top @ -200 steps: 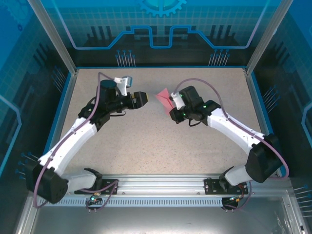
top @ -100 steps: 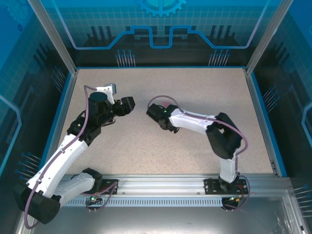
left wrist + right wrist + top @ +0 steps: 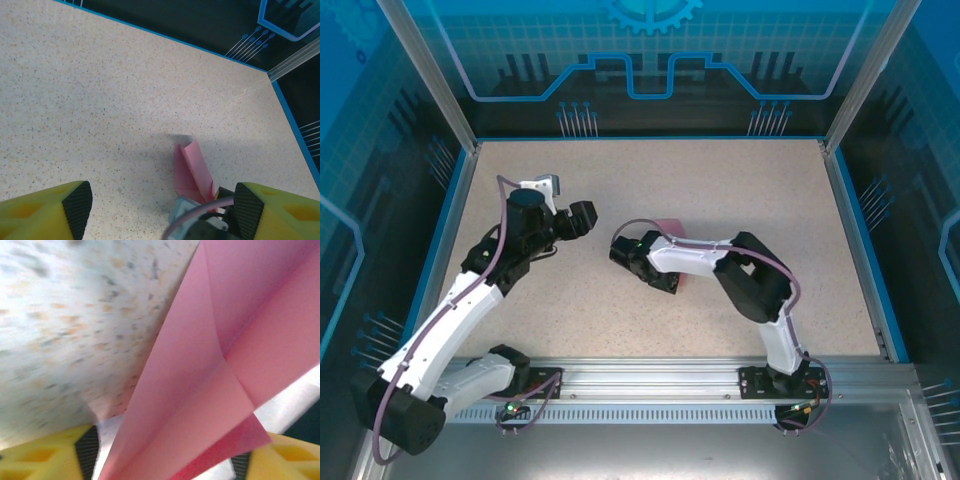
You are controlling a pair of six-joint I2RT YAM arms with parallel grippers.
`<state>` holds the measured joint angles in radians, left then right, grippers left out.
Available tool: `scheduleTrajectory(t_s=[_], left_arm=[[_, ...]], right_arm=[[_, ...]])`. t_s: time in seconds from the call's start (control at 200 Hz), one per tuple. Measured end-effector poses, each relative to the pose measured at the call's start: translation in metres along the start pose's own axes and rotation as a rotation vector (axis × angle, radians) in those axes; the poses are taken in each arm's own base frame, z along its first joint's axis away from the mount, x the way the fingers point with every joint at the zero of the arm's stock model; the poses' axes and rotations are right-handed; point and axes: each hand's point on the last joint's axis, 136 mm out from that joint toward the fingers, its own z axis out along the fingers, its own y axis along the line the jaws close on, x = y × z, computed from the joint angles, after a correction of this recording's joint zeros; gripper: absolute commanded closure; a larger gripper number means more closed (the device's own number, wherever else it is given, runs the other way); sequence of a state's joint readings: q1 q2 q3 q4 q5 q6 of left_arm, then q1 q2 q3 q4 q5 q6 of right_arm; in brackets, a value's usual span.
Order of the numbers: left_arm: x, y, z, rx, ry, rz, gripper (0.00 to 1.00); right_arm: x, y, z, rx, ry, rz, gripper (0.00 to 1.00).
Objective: Fold a paper plane with a square sheet of paper (fold left side to right side)
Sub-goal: Turn over the paper at the center of the table, then pick up the paper from the center of the table.
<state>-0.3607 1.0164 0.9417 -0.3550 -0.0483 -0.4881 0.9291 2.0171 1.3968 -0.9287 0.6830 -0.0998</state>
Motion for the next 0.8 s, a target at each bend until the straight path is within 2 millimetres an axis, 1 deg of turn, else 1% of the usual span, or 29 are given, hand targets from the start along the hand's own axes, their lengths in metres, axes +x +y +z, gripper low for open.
scheduleTrajectory(t_s=[0.055, 0.12, 0.215, 0.295, 0.36, 0.435, 0.51, 0.57, 0.675, 0.755, 0.8], left_arm=[[0.006, 0.002, 0.006, 0.002, 0.027, -0.014, 0.19], [0.015, 0.002, 0.017, 0.013, 0.067, -0.035, 0.19], [0.034, 0.001, 0.041, 0.052, 0.149, -0.077, 0.21], [0.055, -0.002, 0.067, 0.100, 0.228, -0.126, 0.23], [0.074, -0.003, 0.089, 0.136, 0.298, -0.172, 0.25], [0.095, -0.007, 0.113, 0.176, 0.372, -0.210, 0.26], [0.117, -0.013, 0.132, 0.213, 0.448, -0.235, 0.28], [0.133, -0.022, 0.147, 0.244, 0.508, -0.245, 0.29], [0.148, -0.040, 0.166, 0.293, 0.567, -0.241, 0.32], [0.150, -0.053, 0.180, 0.332, 0.583, -0.230, 0.33], [0.151, -0.057, 0.188, 0.347, 0.589, -0.231, 0.35]], right_arm=[[0.003, 0.002, -0.015, -0.059, -0.052, 0.028, 0.18], [0.009, 0.000, -0.039, -0.121, -0.130, 0.073, 0.18], [0.017, -0.010, -0.072, -0.203, -0.260, 0.160, 0.15], [0.029, -0.024, -0.087, -0.268, -0.348, 0.259, 0.14], [0.039, -0.037, -0.091, -0.316, -0.406, 0.358, 0.13], [0.048, -0.054, -0.090, -0.362, -0.459, 0.474, 0.12], [0.054, -0.066, -0.090, -0.401, -0.515, 0.568, 0.08], [0.055, -0.073, -0.092, -0.423, -0.568, 0.623, 0.06], [0.055, -0.081, -0.097, -0.455, -0.662, 0.704, 0.01], [0.060, -0.087, -0.095, -0.475, -0.724, 0.776, 0.01], [0.064, -0.091, -0.091, -0.484, -0.753, 0.827, 0.01]])
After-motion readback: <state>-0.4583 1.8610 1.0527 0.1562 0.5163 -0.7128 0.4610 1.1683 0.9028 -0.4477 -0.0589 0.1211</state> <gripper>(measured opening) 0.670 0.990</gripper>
